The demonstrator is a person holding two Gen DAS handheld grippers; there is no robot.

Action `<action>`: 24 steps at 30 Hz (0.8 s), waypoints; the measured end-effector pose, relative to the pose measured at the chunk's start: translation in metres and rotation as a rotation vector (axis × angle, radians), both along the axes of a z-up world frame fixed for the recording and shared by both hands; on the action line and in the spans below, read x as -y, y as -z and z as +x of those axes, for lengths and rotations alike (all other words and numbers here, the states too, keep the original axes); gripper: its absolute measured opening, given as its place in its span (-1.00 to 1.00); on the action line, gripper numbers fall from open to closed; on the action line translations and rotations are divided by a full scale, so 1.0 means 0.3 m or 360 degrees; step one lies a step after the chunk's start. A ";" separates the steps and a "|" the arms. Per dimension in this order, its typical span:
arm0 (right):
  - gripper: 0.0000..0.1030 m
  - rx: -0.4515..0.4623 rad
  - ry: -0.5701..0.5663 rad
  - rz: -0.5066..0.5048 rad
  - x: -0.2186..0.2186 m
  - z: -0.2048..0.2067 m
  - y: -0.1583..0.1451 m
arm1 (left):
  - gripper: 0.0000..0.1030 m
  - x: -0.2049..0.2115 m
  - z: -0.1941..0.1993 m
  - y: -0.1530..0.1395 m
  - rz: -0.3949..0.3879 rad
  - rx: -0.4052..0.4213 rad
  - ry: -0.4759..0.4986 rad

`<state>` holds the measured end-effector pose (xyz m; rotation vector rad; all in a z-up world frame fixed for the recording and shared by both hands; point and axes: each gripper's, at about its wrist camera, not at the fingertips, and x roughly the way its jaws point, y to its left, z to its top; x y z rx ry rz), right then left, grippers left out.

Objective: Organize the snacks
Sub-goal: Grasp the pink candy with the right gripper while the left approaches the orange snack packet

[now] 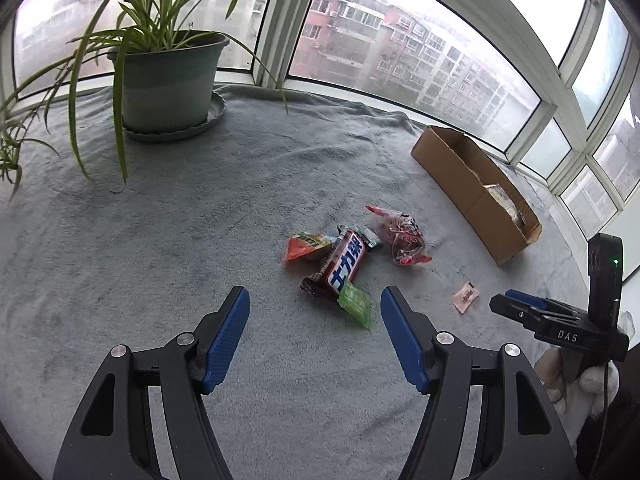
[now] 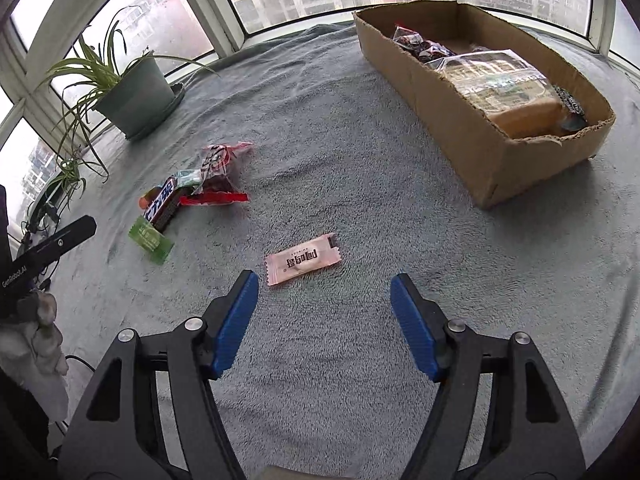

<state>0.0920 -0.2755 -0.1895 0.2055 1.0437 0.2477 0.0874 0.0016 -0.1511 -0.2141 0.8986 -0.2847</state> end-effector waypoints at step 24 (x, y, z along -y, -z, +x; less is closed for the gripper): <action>-0.15 0.0008 -0.0117 -0.0221 -0.148 0.131 0.026 | 0.09 0.040 0.205 0.112 0.0019 -0.0113 0.0104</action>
